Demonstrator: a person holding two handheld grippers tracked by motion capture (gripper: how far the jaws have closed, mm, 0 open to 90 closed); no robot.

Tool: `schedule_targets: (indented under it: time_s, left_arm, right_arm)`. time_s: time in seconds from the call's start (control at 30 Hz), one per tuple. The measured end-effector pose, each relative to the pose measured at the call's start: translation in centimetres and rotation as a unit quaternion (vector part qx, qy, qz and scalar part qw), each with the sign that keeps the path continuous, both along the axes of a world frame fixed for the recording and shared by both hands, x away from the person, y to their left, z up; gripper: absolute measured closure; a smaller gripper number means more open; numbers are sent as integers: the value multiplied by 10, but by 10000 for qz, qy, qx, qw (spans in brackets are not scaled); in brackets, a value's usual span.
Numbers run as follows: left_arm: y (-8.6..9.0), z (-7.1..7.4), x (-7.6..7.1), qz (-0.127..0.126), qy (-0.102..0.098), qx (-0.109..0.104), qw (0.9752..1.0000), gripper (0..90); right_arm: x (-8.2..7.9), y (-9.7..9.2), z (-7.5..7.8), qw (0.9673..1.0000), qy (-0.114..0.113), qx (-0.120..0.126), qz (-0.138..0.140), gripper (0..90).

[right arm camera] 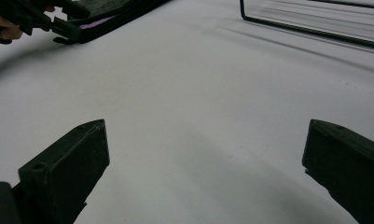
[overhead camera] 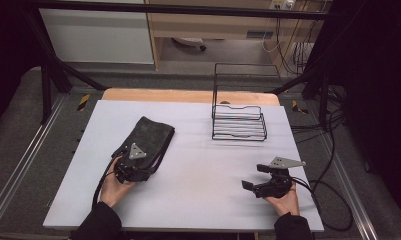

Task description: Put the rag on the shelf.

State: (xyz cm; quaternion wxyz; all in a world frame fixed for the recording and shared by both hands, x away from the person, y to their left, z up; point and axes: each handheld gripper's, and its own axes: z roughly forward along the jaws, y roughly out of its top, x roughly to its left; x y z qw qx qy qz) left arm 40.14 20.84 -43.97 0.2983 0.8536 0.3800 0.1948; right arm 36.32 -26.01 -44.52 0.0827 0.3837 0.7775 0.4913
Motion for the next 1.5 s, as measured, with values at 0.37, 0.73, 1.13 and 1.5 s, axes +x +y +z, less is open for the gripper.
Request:
schedule_targets:
  time_s: [0.37,0.73,1.13,1.5]
  left_arm:
    - [-4,12,-9,-202,89,-236,9995,462]
    - [-8,3,-7,-111,221,-105,9996,510]
    - [-8,0,-5,137,76,-53,9999,652]
    - [-3,1,0,213,154,-186,9995,783]
  right_arm:
    - [0,0,0,10000,1,10,0,13]
    - [0,-1,0,10000,-14,1,9,12]
    - [0,0,1,10000,-8,28,-25,8]
    - [0,-1,1,10000,-10,46,-30,9]
